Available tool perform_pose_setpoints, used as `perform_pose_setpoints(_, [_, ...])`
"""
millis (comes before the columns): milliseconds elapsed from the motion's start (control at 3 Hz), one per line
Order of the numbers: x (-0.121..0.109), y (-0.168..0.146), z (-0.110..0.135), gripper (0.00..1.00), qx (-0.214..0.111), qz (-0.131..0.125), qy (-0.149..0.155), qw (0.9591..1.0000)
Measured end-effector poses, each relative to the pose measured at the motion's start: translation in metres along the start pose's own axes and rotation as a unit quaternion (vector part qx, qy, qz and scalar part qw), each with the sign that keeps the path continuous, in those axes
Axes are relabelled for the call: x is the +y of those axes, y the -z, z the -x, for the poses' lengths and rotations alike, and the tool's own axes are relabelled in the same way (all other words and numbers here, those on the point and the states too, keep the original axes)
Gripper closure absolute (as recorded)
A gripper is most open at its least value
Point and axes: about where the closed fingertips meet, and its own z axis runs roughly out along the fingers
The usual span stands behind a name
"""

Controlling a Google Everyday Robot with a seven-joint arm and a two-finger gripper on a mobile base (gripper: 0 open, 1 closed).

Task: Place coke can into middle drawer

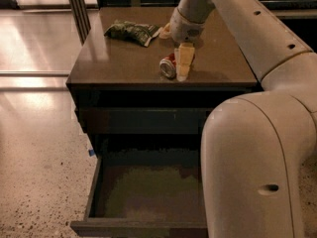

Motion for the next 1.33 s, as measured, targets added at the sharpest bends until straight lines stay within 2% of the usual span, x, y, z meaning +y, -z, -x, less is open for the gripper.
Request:
perform_pose_setpoints(333, [-0.001, -0.013, -0.007, 0.0, 0.003, 0.007, -0.007, 0.9999])
perform_pose_setpoints(1000, [-0.002, -0.04, -0.046, 0.04, 0.03, 0.03, -0.033, 0.9986])
perform_pose_setpoints(1333, [-0.005, -0.039, -0.044, 0.27, 0.029, 0.026, -0.033, 0.9987])
